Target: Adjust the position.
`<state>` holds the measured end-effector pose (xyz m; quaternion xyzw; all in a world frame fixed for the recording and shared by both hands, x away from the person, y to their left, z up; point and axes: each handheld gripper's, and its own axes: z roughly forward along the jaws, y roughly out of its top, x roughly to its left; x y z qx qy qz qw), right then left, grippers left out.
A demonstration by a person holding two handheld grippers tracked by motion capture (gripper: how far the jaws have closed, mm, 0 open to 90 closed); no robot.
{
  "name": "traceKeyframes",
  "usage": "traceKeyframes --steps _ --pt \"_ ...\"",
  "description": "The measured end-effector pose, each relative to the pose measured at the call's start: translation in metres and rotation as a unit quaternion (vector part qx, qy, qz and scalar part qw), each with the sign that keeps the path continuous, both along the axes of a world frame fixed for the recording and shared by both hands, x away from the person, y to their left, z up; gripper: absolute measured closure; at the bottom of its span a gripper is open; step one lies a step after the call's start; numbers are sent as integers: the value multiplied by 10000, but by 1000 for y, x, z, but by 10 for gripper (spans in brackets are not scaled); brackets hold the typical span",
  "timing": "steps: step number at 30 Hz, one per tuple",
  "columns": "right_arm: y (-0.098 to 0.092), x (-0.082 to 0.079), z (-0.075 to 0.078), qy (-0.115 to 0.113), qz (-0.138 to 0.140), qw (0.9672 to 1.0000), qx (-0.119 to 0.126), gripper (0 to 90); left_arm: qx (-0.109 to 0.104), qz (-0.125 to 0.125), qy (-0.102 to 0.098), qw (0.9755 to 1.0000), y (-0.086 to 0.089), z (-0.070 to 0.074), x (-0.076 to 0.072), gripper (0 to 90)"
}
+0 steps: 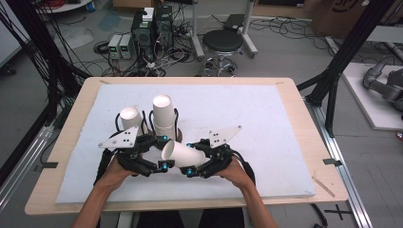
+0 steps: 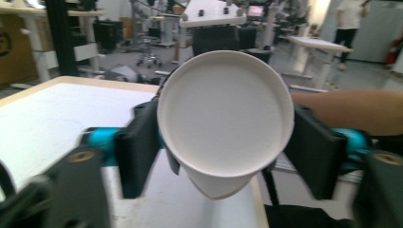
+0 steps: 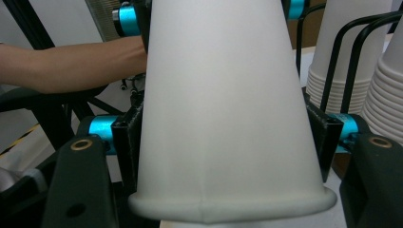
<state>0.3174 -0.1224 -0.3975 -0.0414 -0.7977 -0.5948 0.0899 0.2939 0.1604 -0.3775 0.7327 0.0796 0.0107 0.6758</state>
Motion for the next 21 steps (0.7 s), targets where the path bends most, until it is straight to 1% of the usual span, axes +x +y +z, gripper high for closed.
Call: traceKeyframes --steps 1,2,3,4,5,6,8,9,10,11,13,15,16,17,18,19,20,21 --pt "0 0 0 -12 0 10000 3 331 27 -14 38 10000 0 0 1 201" --pt "-1 0 0 -12 -24 10000 -30 331 57 -26 48 10000 0 0 2 102" --pt "-1 0 0 -12 -24 10000 -30 331 57 -92 47 9999 1 -1 2 102" --pt "-1 0 0 11 -29 10000 -27 330 63 -74 100 9999 2 -1 3 47" --pt "-2 1 0 26 -23 10000 -20 331 81 -26 137 9999 2 -1 3 21" --pt "-2 1 0 32 -41 10000 -29 330 117 7 196 9997 3 0 3 17" --pt "-4 1 1 25 -59 10000 -30 330 112 -127 506 9986 7 1 5 17" --pt "-5 1 2 22 -75 10000 -49 330 231 -99 575 9980 8 2 5 17" --pt "-6 1 3 11 -93 9999 -68 330 326 -36 567 9979 9 3 4 17" --pt "-6 2 3 -1 -93 9999 -74 330 488 14 515 9975 10 4 4 20" --pt "-8 2 5 -21 -116 9999 -93 329 659 134 471 9966 11 5 3 22" --pt "-9 2 8 -36 -107 9998 -151 329 777 149 484 9957 12 6 3 22" --pt "-10 2 9 -34 -130 9997 -185 329 851 111 506 9950 13 7 3 22" --pt "-11 2 11 -53 -120 9997 -202 329 947 113 526 9941 13 8 2 22" --pt "-12 2 16 -50 -105 9995 -309 329 1050 122 535 9930 13 10 1 22" --pt "-12 2 16 -50 -105 9995 -309 329 1209 92 516 9913 14 11 1 22" --pt "-12 2 18 -94 -112 9992 -372 329 1393 89 500 9890 14 13 0 22" --pt "-12 3 21 -91 -113 9989 -446 330 1585 112 450 9863 14 16 0 22"
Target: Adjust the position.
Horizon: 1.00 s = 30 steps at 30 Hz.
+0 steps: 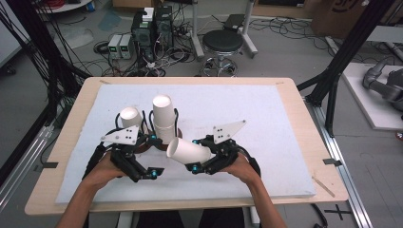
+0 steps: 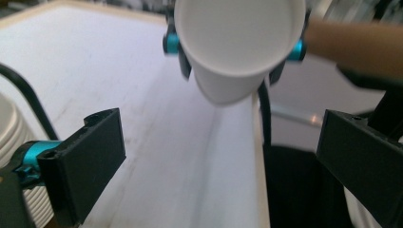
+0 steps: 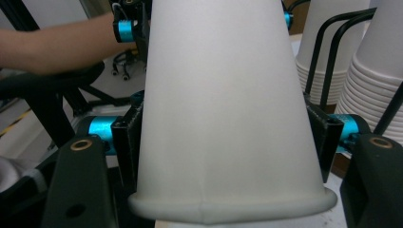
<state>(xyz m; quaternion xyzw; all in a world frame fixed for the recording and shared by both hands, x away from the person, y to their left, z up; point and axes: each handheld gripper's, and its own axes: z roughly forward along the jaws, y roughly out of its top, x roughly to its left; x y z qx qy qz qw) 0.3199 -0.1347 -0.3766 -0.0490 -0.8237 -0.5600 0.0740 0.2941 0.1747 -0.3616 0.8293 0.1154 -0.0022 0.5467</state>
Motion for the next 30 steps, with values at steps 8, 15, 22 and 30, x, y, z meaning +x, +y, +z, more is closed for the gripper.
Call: traceKeyframes --steps 8,15,22,30 --pt "6 3 18 -247 75 9971 -720 329 1298 -28 -72 9915 2 22 1 22" --pt "14 6 27 -416 139 9896 -1369 329 2036 -113 10 9790 -1 31 4 22" --pt "24 6 39 -553 267 9788 -1955 328 2613 -212 46 9650 -13 39 6 23" --pt "31 7 45 -663 328 9647 -2526 328 3154 -382 33 9482 -34 44 12 22"
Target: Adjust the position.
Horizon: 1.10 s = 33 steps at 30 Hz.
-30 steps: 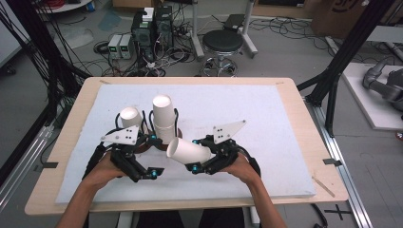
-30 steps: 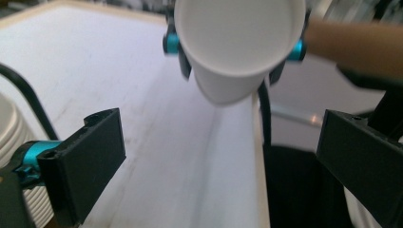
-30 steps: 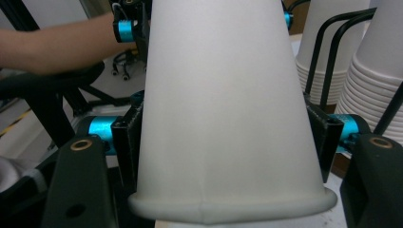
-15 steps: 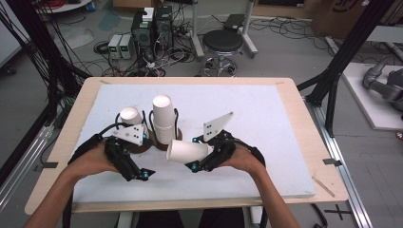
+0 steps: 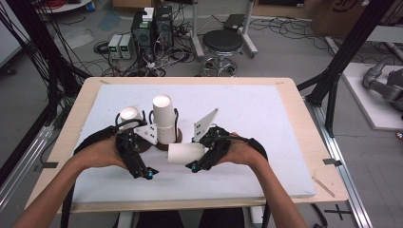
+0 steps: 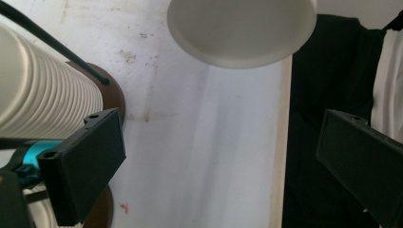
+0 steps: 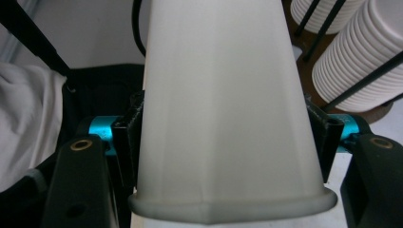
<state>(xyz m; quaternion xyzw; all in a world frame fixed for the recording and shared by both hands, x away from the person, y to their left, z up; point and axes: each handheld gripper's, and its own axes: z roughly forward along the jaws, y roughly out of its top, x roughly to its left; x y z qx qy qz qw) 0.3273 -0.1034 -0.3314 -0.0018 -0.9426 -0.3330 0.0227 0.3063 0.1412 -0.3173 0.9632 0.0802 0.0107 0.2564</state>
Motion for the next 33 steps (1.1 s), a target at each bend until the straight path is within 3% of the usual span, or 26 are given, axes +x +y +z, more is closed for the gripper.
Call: traceKeyframes --steps 3,13,20,33 --pt "3 0 0 -17 21 9997 -230 328 234 -39 -32 9997 -8 0 3 23" --pt "11 2 0 -100 18 9974 -716 328 623 -149 -38 9979 -32 -1 5 23" --pt "19 3 0 -110 103 9950 -990 328 775 -115 48 9969 -38 -4 6 23" --pt "30 -1 2 -124 285 9945 -1004 329 833 -249 18 9962 -42 -8 7 23"
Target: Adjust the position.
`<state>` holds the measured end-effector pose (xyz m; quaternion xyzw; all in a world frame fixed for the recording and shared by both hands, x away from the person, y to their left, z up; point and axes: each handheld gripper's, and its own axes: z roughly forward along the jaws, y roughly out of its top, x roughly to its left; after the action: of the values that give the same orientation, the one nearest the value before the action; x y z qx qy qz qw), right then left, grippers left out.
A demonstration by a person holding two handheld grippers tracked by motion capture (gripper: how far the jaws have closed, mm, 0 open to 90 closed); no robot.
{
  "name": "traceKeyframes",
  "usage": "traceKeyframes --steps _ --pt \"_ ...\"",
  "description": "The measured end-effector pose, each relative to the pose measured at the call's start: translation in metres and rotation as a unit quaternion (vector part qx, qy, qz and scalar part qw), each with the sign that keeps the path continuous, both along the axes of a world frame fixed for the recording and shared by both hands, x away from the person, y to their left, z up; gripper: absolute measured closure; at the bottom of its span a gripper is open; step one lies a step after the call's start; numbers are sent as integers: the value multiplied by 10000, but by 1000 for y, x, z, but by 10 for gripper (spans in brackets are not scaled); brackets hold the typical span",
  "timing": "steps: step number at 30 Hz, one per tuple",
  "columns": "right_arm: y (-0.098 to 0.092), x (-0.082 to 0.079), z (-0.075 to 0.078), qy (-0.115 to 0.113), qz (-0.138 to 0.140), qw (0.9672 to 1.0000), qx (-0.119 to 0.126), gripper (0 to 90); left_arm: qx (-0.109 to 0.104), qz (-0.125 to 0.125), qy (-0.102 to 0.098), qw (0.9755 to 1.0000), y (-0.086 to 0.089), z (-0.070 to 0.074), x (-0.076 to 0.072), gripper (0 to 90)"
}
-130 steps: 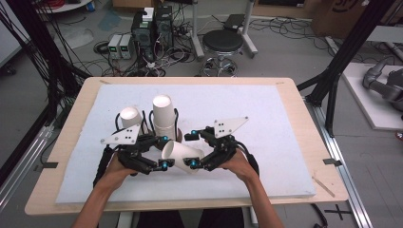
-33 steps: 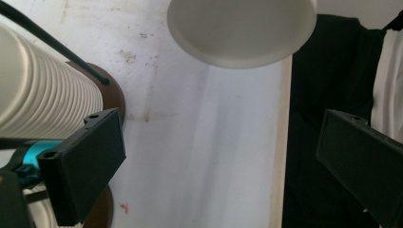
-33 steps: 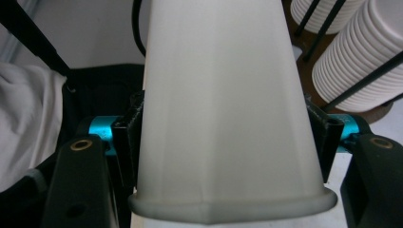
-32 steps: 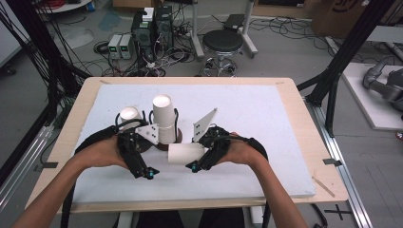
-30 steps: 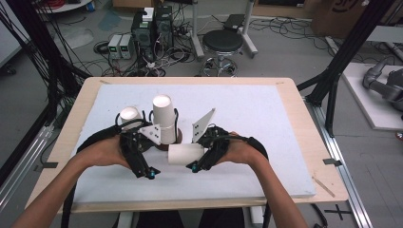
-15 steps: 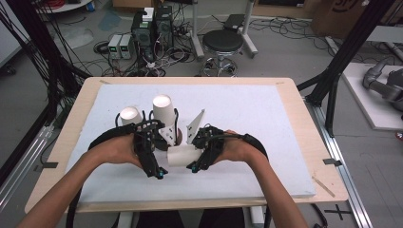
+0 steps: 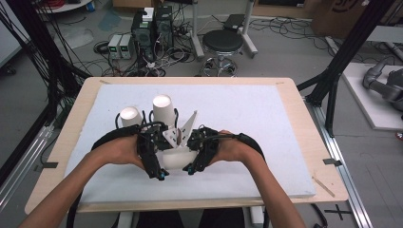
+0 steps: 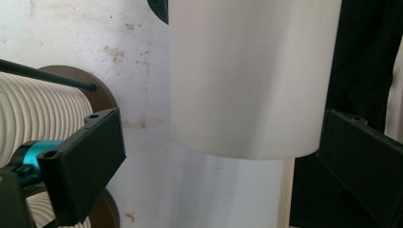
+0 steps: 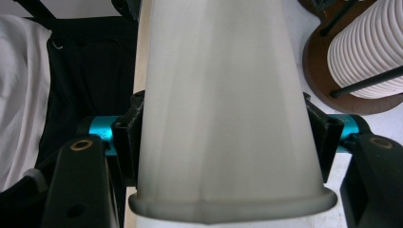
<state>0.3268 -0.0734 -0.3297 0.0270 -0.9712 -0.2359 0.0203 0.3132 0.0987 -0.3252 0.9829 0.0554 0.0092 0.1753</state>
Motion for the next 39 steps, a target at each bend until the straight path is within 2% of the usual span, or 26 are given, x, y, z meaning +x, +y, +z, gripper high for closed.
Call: traceKeyframes --steps 4,5,7,8,9,11,15,16,19,21,22,25,29,33,34,39 --pt "1 0 0 -14 19 10000 -3 330 -16 -15 -8 10000 -1 -1 1 23" --pt "1 0 0 -10 26 10000 -9 330 -29 -15 41 10000 -1 -1 0 34" --pt "1 0 0 -1 34 10000 12 330 -38 -105 34 9999 -1 0 2 194" --pt "1 0 0 7 31 10000 -8 330 -46 -87 70 9999 -1 -1 1 238" --pt "2 0 0 -1 36 10000 -11 330 47 -182 15 9998 -2 0 3 227" --pt "2 0 -1 4 41 10000 -23 330 22 -188 48 9998 -2 -1 3 223" --pt "4 0 -1 20 97 9999 -15 331 -166 -147 144 9997 -2 -2 1 238" --pt "5 -1 -2 13 42 10000 3 331 -106 -224 135 9996 -2 -1 2 255" --pt "7 -1 -2 4 3 10000 17 332 -153 -331 171 9992 -1 0 0 347" --pt "6 -1 -2 65 18 10000 6 333 -225 -279 167 9992 -1 0 0 352" --pt "6 -1 -2 45 3 10000 29 333 -100 -429 74 9990 0 1 3 354" --pt "6 0 -2 -18 25 10000 40 333 -252 -350 140 9990 1 1 2 358" --pt "5 1 -2 22 12 9999 104 330 -280 -295 142 9991 2 0 1 359" --pt "6 1 -4 32 14 9999 133 288 -154 -455 17 9988 2 1 3 357" --pt "6 0 -4 36 23 9999 142 276 -225 -388 89 9990 2 0 1 357" --pt "5 2 -3 158 37 9994 297 220 -240 -438 65 9987 1 -2 -1 355"
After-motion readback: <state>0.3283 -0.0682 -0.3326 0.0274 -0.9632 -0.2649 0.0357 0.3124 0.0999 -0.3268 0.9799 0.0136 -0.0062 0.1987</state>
